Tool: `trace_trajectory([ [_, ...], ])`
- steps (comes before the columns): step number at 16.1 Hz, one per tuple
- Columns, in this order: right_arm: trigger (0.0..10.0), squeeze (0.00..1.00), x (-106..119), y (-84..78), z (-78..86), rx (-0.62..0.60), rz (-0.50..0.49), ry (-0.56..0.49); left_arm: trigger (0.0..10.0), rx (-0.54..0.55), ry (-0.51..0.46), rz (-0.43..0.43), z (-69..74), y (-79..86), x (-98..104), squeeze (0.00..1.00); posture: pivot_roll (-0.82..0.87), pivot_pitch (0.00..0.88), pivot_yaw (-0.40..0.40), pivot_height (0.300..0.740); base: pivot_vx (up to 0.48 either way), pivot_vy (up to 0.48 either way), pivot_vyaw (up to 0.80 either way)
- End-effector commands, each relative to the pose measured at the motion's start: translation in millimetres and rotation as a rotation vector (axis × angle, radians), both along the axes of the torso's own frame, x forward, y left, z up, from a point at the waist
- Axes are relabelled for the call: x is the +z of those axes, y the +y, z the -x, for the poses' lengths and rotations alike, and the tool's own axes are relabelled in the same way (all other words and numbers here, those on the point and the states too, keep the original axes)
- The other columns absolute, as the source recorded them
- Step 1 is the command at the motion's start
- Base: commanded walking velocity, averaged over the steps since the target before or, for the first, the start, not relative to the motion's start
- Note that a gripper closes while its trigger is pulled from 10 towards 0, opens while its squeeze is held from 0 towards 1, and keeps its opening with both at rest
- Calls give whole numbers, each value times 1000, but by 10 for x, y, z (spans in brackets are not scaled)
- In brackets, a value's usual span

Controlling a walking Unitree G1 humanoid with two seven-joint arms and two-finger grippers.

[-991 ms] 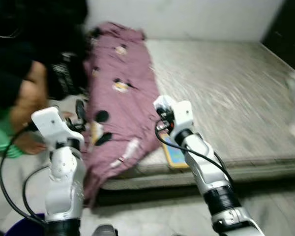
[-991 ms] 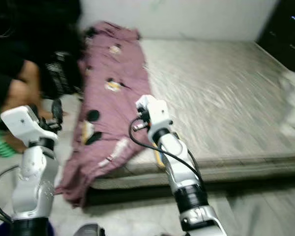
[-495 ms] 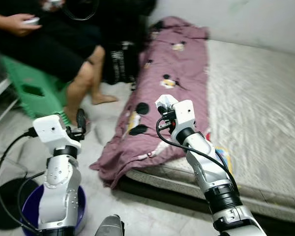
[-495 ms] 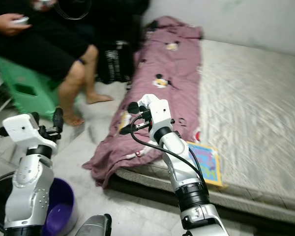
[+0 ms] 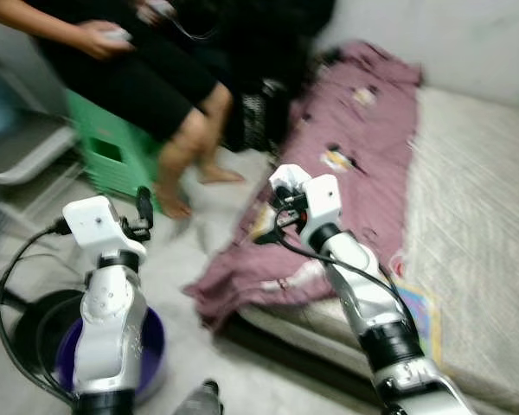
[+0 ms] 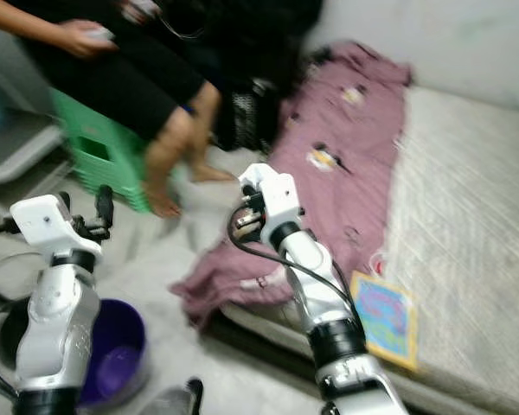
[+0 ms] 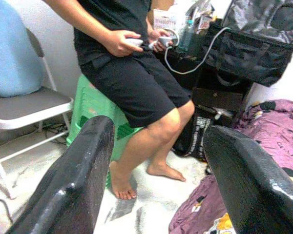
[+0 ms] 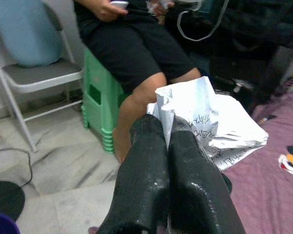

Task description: Clean up the room

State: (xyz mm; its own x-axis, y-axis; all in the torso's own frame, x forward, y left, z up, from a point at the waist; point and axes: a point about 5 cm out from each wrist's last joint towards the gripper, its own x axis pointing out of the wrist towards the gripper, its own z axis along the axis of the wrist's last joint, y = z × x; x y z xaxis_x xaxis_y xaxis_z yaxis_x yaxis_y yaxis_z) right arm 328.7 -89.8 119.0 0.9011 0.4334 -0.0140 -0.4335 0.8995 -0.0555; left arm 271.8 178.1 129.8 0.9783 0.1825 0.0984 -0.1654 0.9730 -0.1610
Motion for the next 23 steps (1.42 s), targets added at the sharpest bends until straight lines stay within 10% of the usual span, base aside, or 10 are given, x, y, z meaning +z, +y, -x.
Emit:
trace_trajectory([
  [1, 10000, 0, 1, 20, -25, 2, -2, 0, 10000, -1, 1, -11, -16, -1, -6, 0, 112, 0, -47, 740, 0, 0, 800],
  [23, 10000, 0, 46, 71, -87, 34, -7, -37, 10000, -22, -28, -76, -37, -49, 26, 0, 117, 0, -52, 740, 0, 0, 800],
])
